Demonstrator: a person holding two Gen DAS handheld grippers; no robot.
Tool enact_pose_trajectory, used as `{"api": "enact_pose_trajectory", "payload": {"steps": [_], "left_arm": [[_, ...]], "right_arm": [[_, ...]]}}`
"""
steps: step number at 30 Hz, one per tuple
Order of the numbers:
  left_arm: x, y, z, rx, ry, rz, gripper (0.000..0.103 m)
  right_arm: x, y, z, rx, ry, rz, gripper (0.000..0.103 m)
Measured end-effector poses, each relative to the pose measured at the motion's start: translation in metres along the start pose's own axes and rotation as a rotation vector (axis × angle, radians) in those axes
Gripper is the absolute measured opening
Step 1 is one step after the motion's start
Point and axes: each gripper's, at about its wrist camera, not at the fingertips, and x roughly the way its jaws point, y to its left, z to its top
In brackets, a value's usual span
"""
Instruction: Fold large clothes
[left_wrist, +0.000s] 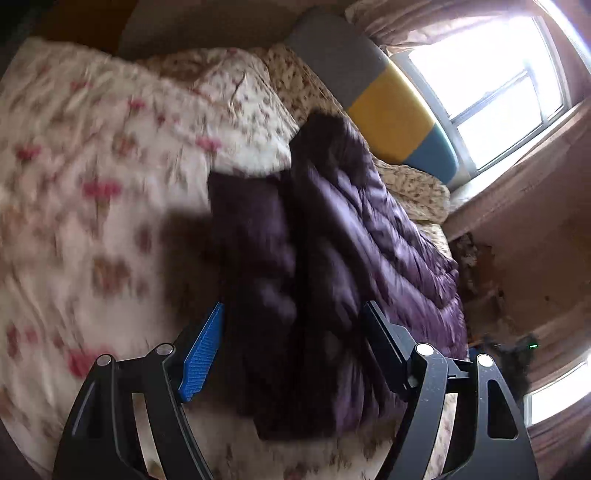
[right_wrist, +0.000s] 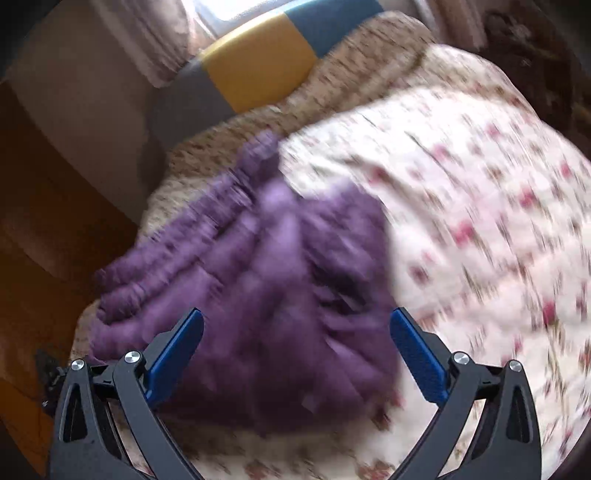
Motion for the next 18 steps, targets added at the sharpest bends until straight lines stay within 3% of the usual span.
{"api": "enact_pose_trajectory", "payload": {"steps": [3,6,8,10,18], "left_arm": [[0.005,0.002,-0.014,-0.026,0.015,-0.034,0.074],[0.009,-0.004,-0.02,-0.009,0.02,-0.05,0.051],[0.008,-0.007,-0.021,0.005,0.023,-0.056,0.038],[0.004,-0.01,-0.022,0.027,0.027,-0.063,0.027],[-0.031,-0.01,-0.05,0.075,0.056,-0.072,0.023]], "right_arm": [[0.017,-0.012,-0.016,0.033,0.049,-0.014,0.097],[0.028,-0.009,-0.025,0.05,0.064,0.005,0.065],[0.028,-0.007,-0.026,0.071,0.07,0.046,0.034],[0.021,0.002,-0.027,0.047,0.064,0.05,0.023],[-0.031,0.02,-0.065,-0.039,0.102,0.063,0.019]]}}
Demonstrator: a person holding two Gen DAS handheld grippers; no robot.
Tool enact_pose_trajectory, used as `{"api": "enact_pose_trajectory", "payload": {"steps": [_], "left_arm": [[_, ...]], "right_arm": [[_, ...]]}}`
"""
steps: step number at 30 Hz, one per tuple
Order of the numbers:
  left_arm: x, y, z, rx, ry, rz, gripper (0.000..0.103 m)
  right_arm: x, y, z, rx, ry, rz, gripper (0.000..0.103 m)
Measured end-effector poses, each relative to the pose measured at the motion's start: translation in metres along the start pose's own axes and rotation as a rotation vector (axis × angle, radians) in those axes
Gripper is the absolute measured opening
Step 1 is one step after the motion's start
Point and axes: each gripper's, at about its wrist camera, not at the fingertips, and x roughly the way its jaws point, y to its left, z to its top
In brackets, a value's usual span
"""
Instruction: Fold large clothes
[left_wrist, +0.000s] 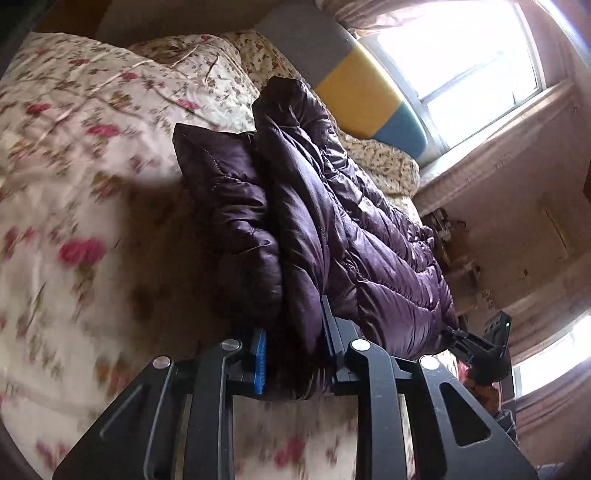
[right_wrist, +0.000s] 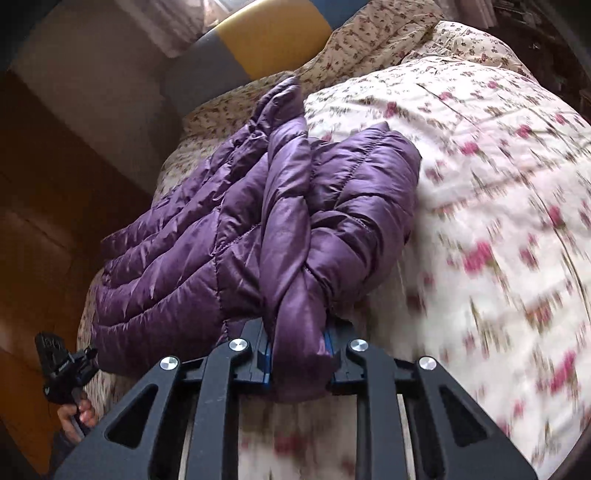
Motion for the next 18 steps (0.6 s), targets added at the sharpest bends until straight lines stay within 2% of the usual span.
{"api": "enact_pose_trajectory", "payload": {"steps": [8,12,14,15,16,17,18], "left_arm": [[-0.061,-0.007,-0.08,0.047,0.04,0.026,0.023],[-0.083,-0.01,-0.113,0.051,0.039,0.036,0.023],[-0.093,-0.011,-0.128,0.054,0.039,0.057,0.027],[-0.097,-0.013,-0.133,0.062,0.031,0.078,0.034],[-0.104,-0.015,-0.136,0.071,0.02,0.1,0.05],[-0.11,-0.016,-0.135,0.071,0.004,0.102,0.057],[-0.113,-0.016,-0.131,0.072,-0.013,0.107,0.065]], "right_arm": [[-0.051,0.002,-0.083,-0.023,0.042,-0.005,0.019],[-0.066,0.004,-0.107,-0.043,0.055,-0.024,0.02],[-0.072,0.005,-0.116,-0.059,0.067,-0.032,0.025],[-0.074,0.003,-0.117,-0.064,0.072,-0.037,0.031],[-0.078,0.002,-0.12,-0.064,0.078,-0.048,0.042],[-0.081,0.001,-0.12,-0.063,0.074,-0.055,0.052],[-0.091,-0.001,-0.121,-0.066,0.056,-0.061,0.055]]}}
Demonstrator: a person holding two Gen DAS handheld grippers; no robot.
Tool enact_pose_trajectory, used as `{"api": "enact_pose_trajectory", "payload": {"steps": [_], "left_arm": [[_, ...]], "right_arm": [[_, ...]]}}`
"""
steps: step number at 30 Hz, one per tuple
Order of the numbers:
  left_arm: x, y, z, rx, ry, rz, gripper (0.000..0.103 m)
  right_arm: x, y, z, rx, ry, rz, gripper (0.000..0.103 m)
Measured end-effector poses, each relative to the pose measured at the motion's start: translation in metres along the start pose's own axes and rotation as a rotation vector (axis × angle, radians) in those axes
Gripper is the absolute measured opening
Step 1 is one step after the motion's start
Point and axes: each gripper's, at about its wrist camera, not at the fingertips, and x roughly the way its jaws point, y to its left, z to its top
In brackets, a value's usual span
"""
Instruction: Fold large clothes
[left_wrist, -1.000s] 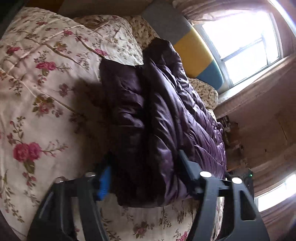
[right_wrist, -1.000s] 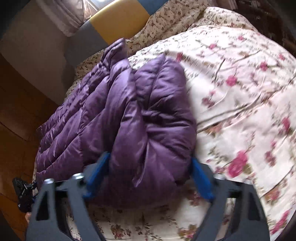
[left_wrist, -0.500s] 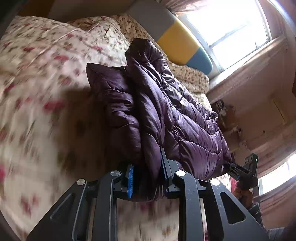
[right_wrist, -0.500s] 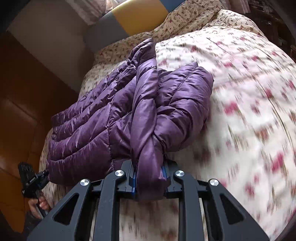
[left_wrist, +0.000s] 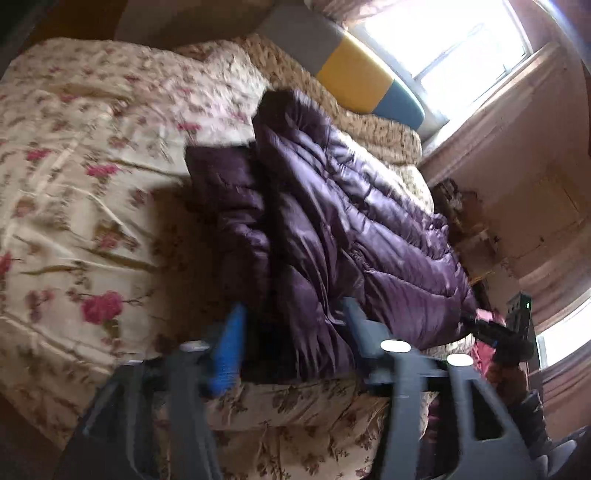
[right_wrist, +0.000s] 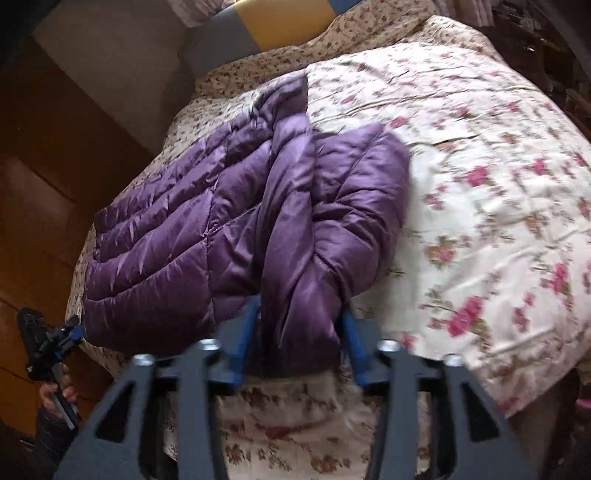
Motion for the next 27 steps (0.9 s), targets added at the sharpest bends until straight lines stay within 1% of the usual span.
{"api": "enact_pose_trajectory", "payload": {"steps": [1,2,3,5,7,9,11,13,15,16,19,20,21,22,23,24,25,27], "left_arm": [[-0.008,0.0,0.006,0.008,-0.033,0.012,0.066],[-0.012,0.001,0.012,0.014,-0.048,0.014,0.066],[-0.016,0.001,0.016,0.017,-0.06,0.016,0.066],[-0.016,0.001,0.037,0.021,-0.089,0.025,0.066],[-0.008,0.001,0.055,0.015,-0.102,0.018,0.066],[0.005,-0.001,0.073,0.002,-0.099,0.015,0.066],[0.021,-0.003,0.09,-0.015,-0.093,0.016,0.066],[0.033,-0.004,0.1,-0.04,-0.092,0.029,0.066],[0.046,-0.006,0.11,-0.049,-0.069,0.025,0.066],[0.056,-0.006,0.116,-0.058,-0.056,0.045,0.066],[0.075,-0.004,0.127,-0.073,-0.017,0.072,0.065],[0.08,-0.004,0.129,-0.077,-0.008,0.08,0.063],[0.082,-0.005,0.13,-0.076,-0.004,0.092,0.052],[0.087,-0.005,0.133,-0.065,0.004,0.13,0.038],[0.09,-0.005,0.134,-0.057,0.009,0.147,0.031],[0.093,-0.005,0.135,-0.05,0.013,0.161,0.017],[0.095,-0.006,0.135,-0.036,0.015,0.177,0.012],[0.095,-0.01,0.136,-0.001,0.007,0.215,0.004]], "right_arm": [[-0.007,-0.001,0.0,-0.003,-0.015,-0.01,0.061],[-0.015,-0.001,-0.001,-0.006,-0.027,-0.019,0.064],[-0.023,-0.002,0.001,-0.009,-0.046,-0.034,0.064],[-0.036,0.001,0.006,-0.029,-0.089,-0.063,0.067],[-0.04,0.009,0.017,-0.032,-0.134,-0.065,0.067],[-0.03,0.016,0.034,-0.029,-0.152,-0.066,0.067],[-0.01,0.025,0.053,-0.029,-0.157,-0.07,0.067],[0.011,0.033,0.073,-0.022,-0.157,-0.07,0.067],[0.029,0.038,0.093,-0.018,-0.16,-0.078,0.067],[0.037,0.041,0.103,-0.019,-0.159,-0.086,0.067],[0.065,0.042,0.125,-0.005,-0.147,-0.112,0.067],[0.075,0.042,0.133,-0.001,-0.138,-0.115,0.062],[0.084,0.045,0.135,-0.005,-0.129,-0.118,0.055],[0.09,0.047,0.137,-0.015,-0.119,-0.122,0.035],[0.097,0.05,0.139,-0.034,-0.102,-0.125,0.018],[0.098,0.053,0.139,-0.053,-0.102,-0.13,0.013],[0.097,0.057,0.138,-0.079,-0.116,-0.143,0.007],[0.089,0.065,0.134,-0.126,-0.16,-0.168,0.005]]}}
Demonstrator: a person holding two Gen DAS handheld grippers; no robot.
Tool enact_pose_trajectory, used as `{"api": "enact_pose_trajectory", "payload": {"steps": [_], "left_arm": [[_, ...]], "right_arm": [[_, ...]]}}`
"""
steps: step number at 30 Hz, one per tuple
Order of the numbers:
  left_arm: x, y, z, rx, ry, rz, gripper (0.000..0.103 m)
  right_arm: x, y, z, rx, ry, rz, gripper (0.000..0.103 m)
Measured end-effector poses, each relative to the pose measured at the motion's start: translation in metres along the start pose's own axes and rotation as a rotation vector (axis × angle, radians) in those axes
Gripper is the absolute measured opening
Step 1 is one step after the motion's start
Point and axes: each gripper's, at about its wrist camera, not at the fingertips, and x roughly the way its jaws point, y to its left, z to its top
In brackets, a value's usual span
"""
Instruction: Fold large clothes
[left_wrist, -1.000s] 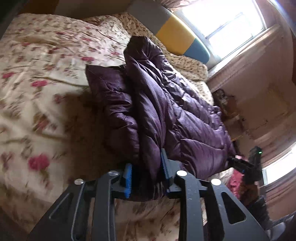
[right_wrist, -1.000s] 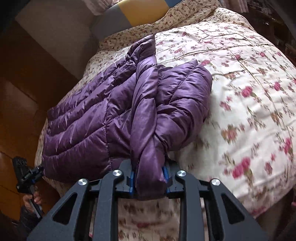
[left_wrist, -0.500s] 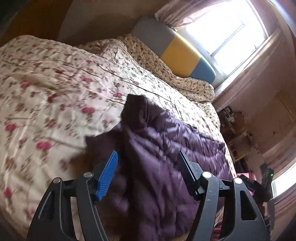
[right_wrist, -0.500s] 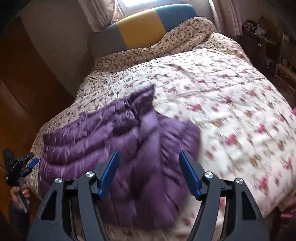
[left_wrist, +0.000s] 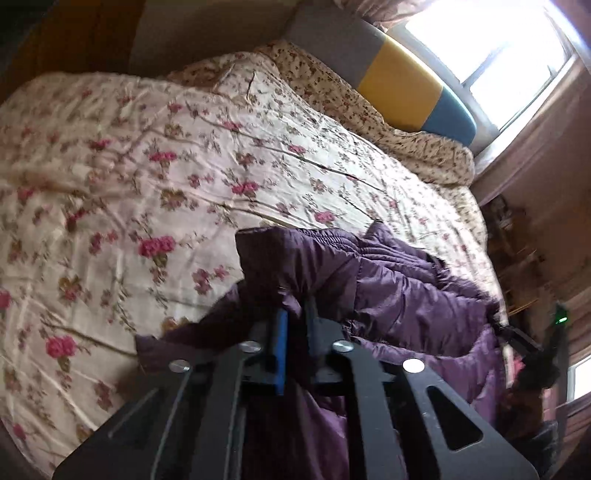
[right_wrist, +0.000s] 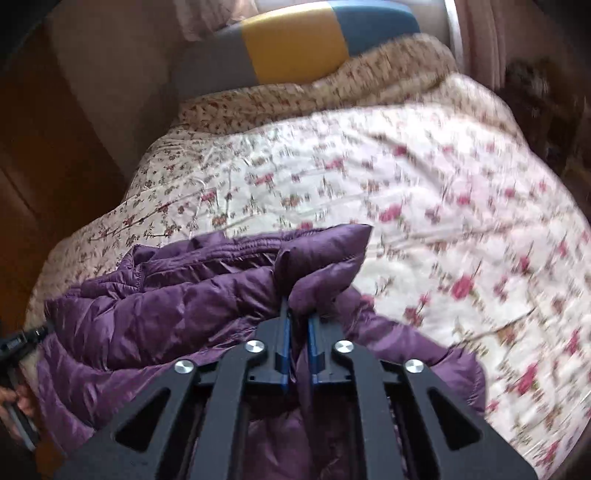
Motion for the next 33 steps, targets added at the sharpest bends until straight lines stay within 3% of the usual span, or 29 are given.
{"api": "enact_pose_trajectory", "payload": {"steps": [7,12,19,27,33], "left_arm": [[0.006,-0.01,0.006,0.034,-0.028,0.1,0.002],[0.03,-0.019,0.008,0.084,-0.007,0.194,0.002],[0.059,-0.021,0.0,0.155,-0.016,0.271,0.002],[0.071,-0.018,-0.009,0.158,-0.076,0.269,0.002],[0.072,-0.015,-0.009,0.136,-0.084,0.258,0.004]], "right_arm": [[-0.027,0.006,0.005,-0.026,-0.142,-0.086,0.005],[-0.002,0.007,0.004,-0.034,-0.134,-0.175,0.004],[0.036,-0.001,-0.004,-0.034,-0.075,-0.226,0.005],[0.078,-0.012,-0.016,-0.021,-0.013,-0.232,0.006],[0.079,-0.012,-0.017,-0.015,-0.008,-0.231,0.007]]}}
